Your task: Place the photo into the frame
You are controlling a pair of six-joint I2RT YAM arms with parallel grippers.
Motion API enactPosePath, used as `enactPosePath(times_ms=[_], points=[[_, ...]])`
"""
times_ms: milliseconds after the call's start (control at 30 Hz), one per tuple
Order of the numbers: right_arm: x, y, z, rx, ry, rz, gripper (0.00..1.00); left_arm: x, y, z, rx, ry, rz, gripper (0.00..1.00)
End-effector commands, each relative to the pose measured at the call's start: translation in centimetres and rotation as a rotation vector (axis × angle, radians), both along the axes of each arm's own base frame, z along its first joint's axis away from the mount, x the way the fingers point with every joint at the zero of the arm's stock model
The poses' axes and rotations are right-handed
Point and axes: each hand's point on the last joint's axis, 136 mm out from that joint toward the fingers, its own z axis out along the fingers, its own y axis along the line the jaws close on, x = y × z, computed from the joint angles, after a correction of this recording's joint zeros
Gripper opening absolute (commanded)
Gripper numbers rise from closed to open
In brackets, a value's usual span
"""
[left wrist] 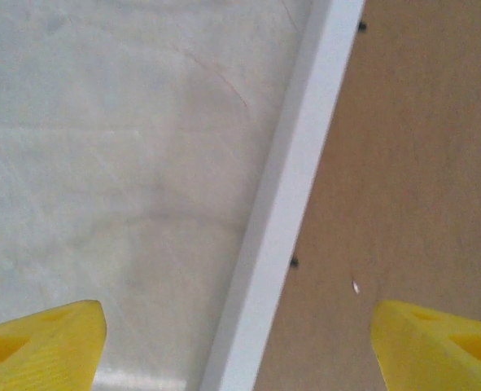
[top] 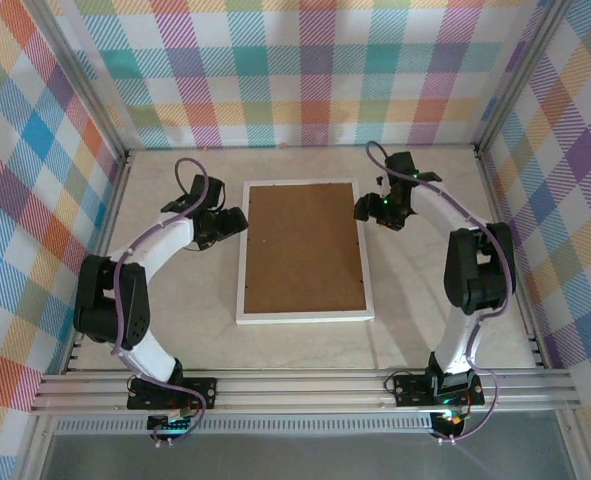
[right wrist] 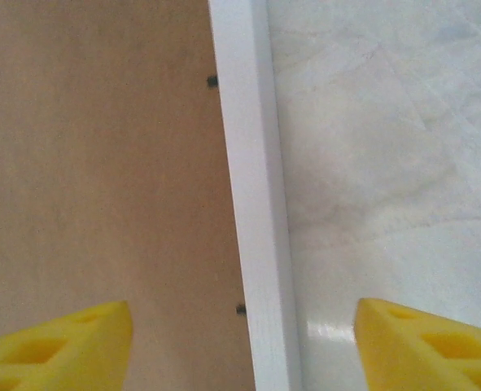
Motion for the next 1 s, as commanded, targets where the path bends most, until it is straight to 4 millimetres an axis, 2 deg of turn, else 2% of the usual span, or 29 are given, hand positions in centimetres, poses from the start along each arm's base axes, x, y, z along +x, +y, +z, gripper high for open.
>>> enactPosePath(times_ms=[0, 167, 233, 300, 500, 600, 767, 967], points=[[-3.0, -0.6, -0.2, 0.003, 0.046, 0.026, 0.79, 2.6, -0.3, -0.4, -0.064, -0.059, 0.015, 0.85], [-7.8, 0.0, -1.3, 0.053, 0.116, 0.052, 0.88, 4.4, -1.8, -1.4, -0.142, -0.116, -0.029, 0.86], [-9.4, 0.5, -1.8, 0.064, 0.138, 0.073, 0.91, 4.7, -2.5, -2.0, -0.184, -0.123, -0.044, 0.91], [-11.0, 0.6, -2.6, 0.05, 0.159, 0.085, 0.92, 4.9, -3.4, -2.7, -0.226, -0.129, -0.064, 0.96], [-14.5, 2.1, -4.4, 0.088, 0.201, 0.111, 0.93, 4.6, -5.0, -4.2, -0.286, -0.123, -0.104, 0.97], [-15.8, 3.7, -4.9, 0.138, 0.213, 0.129, 0.93, 4.8, -6.9, -4.9, -0.318, -0.101, -0.152, 0.96], [-17.2, 5.5, -5.6, 0.12, 0.228, 0.172, 0.93, 5.5, -10.2, -5.3, -0.338, -0.083, -0.222, 0.95], [-18.0, 8.1, -4.6, 0.193, 0.208, 0.198, 0.94, 7.8, -14.0, -3.4, -0.397, -0.122, -0.294, 0.95]])
